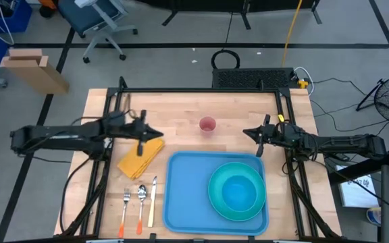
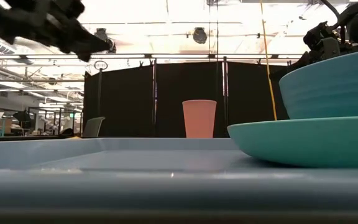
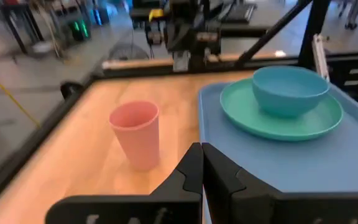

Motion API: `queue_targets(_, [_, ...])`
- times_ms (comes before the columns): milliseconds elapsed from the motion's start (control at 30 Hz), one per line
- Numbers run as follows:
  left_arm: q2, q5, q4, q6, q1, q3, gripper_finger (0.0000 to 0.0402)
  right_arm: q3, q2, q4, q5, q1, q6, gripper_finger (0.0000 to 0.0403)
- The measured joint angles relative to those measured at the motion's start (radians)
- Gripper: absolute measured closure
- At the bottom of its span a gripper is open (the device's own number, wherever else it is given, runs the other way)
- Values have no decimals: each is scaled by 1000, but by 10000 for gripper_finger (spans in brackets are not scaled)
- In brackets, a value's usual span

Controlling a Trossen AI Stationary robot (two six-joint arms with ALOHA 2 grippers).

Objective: Set up tray
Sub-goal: Put the pink cup to the top left of the blue plate on the blue tray

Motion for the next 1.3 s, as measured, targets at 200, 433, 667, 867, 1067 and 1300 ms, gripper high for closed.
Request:
queue_targets(200, [-163,-185,27,-26,-98,-128,401,0,0,0,0,0,3,403])
queue_targets(433, [-212,-261,129,-7,-127,-251,401,0,0,0,-2,0,11,403])
queue_targets(667, [-217,-320,155,-3,-124,-255,392,163,73,-139,-27,-15,116,403])
queue_targets(867, [-217,-323,209,-20,-124,-254,372,480,327,-374,-27,-80,207,403])
queue_targets(1067, [-216,-324,251,-80,-125,-253,373,807,618,-583,-78,-218,219,403])
queue_targets(1300, [-216,-323,233,-96,-125,-253,387,1172,916,-772,-289,-339,188,358])
